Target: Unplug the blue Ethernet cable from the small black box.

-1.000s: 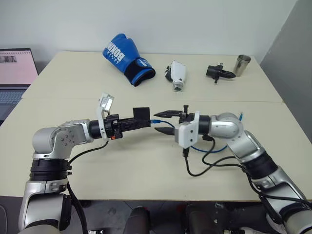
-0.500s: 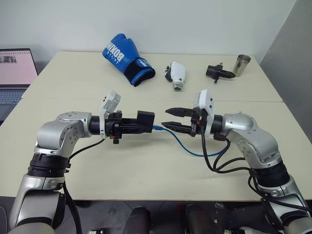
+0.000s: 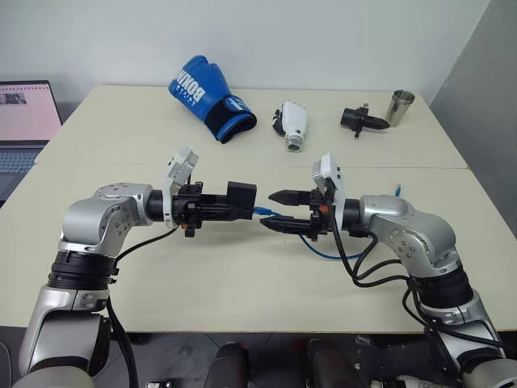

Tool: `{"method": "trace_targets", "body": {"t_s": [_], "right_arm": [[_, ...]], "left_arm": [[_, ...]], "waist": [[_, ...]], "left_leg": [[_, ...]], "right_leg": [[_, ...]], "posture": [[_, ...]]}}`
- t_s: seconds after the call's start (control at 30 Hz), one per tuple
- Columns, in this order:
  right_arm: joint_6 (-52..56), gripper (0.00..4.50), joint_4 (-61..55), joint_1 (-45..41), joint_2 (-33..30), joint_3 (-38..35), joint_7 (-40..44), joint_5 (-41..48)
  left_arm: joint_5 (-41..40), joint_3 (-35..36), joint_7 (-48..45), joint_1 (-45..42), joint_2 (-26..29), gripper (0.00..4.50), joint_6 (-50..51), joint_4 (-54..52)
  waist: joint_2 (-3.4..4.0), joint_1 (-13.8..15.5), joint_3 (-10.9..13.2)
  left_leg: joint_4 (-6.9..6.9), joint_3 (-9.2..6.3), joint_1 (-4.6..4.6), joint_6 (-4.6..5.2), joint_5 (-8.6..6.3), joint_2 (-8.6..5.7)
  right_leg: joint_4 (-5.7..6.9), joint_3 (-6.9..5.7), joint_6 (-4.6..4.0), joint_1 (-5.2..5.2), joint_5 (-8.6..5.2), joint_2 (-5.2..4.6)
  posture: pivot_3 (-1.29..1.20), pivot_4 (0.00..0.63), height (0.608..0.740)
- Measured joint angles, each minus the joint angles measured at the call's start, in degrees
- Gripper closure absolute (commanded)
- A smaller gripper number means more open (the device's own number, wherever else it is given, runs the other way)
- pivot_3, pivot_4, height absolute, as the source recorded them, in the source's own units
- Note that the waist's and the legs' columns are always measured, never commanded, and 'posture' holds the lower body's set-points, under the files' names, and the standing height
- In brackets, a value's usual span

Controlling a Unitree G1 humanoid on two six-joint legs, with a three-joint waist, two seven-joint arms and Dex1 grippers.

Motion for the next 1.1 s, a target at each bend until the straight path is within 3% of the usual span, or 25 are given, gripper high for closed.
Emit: {"method": "trace_targets", "body": {"t_s": [1.1], "right_arm": [[1.9, 0.99, 7.3, -2.6, 3.6, -1.4, 0.5, -0.8]], "left_arm": [[-0.9, 0.1, 0.3, -0.7, -0.3, 3.7, 1.0, 0.0]], "waist": [[0.01, 0.0, 0.0]], "left_leg": [[-0.02, 0.02, -0.02, 0.0, 0.0, 0.0]], "right_leg": [[0.0, 0.0, 0.0, -0.04, 0.0, 0.01]], "posture": [[0.0, 0.15, 0.74]]}}
